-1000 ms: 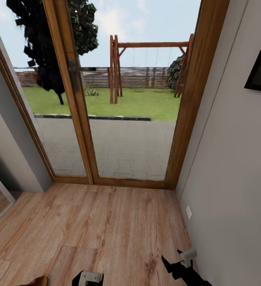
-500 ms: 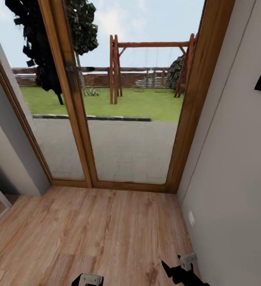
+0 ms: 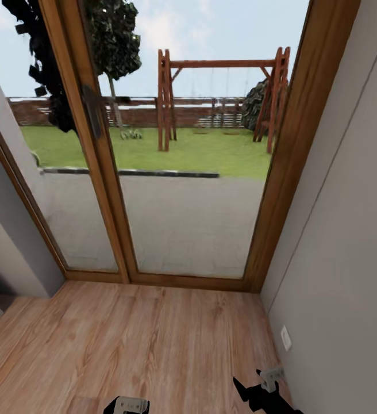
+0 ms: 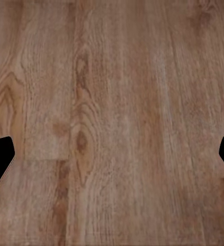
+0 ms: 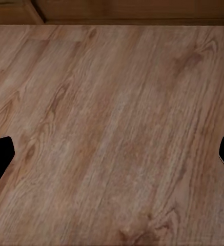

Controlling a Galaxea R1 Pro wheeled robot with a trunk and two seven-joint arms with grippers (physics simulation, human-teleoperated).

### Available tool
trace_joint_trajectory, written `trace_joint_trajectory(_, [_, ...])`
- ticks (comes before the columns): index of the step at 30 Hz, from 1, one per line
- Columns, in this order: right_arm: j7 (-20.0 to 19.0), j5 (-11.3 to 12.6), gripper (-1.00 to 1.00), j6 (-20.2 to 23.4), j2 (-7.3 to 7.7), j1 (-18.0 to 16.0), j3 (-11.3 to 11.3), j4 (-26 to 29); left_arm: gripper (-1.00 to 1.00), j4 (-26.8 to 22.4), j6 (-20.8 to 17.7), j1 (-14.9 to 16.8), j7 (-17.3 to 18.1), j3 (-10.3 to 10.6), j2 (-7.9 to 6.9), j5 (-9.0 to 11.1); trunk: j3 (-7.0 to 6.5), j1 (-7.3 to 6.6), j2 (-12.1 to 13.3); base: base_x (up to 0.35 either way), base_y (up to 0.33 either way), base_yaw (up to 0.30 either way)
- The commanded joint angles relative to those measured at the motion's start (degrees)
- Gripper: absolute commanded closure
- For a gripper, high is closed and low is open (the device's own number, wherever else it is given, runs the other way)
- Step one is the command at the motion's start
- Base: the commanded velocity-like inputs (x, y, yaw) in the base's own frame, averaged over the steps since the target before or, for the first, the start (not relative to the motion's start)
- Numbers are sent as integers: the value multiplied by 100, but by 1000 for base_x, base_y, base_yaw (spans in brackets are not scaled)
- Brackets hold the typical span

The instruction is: Pick up the two gym shoes and the two sandals from the corridor floor and place them onto the hallstand (shoe rack) in the corridor, making sure they are on the rack and not on the floor. Arrange them so the two gym shoes are next to each other and the two sandals are next to each other.

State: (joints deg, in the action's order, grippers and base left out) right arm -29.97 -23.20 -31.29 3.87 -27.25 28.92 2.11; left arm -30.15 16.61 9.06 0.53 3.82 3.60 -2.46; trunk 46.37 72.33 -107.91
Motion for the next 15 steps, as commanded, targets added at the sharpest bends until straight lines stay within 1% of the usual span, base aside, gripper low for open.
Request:
trace_joint_trajectory(1, [0,0,-100,0,0,0,0,0,-100,0,0,0,0,-1,0,0,0,0,0,287,0,0])
trace_joint_trajectory(15, [0,0,-100,0,0,0,0,0,-100,0,0,-24,3,1,0,0,0,0,0,263,0,0])
